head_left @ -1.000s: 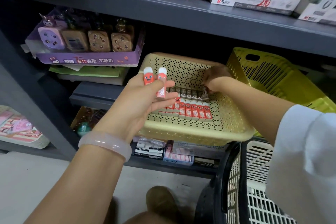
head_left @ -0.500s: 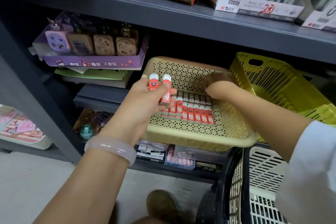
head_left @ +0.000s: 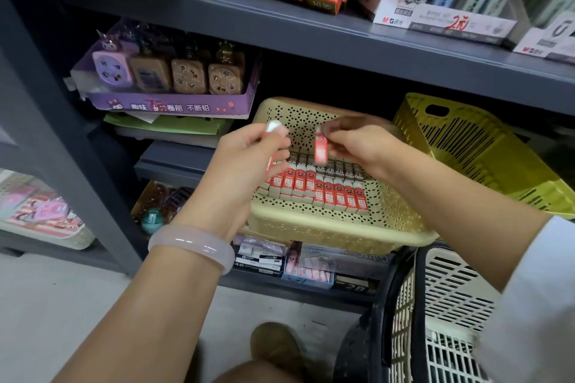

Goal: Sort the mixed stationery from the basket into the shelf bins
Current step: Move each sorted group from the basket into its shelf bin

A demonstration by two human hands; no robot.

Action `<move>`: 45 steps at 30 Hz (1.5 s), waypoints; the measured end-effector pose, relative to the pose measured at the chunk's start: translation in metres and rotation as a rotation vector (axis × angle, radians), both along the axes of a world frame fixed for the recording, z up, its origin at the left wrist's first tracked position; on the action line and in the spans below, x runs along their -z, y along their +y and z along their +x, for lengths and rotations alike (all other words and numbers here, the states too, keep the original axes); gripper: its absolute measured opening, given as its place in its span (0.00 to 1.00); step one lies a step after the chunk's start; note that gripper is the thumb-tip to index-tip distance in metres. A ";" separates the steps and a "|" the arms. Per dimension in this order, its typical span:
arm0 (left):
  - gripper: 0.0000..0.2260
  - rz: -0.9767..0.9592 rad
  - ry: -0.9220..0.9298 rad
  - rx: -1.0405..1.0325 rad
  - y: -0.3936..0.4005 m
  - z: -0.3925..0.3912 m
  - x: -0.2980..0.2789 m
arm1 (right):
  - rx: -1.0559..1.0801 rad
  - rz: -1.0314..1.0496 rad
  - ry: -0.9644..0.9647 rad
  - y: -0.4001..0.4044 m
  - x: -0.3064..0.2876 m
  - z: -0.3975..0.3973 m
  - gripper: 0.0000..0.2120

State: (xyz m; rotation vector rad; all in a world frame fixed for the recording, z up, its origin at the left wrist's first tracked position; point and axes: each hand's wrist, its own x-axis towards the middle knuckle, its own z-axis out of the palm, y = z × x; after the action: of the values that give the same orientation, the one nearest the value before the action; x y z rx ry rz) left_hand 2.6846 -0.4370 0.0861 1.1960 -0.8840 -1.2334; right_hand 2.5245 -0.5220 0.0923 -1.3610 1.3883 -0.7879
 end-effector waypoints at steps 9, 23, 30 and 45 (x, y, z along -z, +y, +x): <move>0.07 -0.045 -0.069 0.034 0.003 0.000 -0.002 | 0.080 0.278 0.267 -0.002 0.034 0.000 0.14; 0.15 -0.067 -0.193 0.036 -0.002 -0.003 0.005 | -0.396 0.034 -0.134 0.027 -0.011 0.022 0.07; 0.20 -0.030 -0.256 0.010 0.000 -0.004 0.004 | -0.267 0.029 -0.226 0.025 -0.010 0.019 0.05; 0.06 -0.017 -0.284 0.067 -0.002 0.000 0.005 | -0.010 0.152 0.428 0.000 0.036 -0.016 0.14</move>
State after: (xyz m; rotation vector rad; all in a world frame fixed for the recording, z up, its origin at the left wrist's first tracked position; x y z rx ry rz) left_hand 2.6849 -0.4387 0.0813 1.3591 -1.1486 -1.1221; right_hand 2.5086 -0.5223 0.0561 -1.4679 1.7301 -0.3837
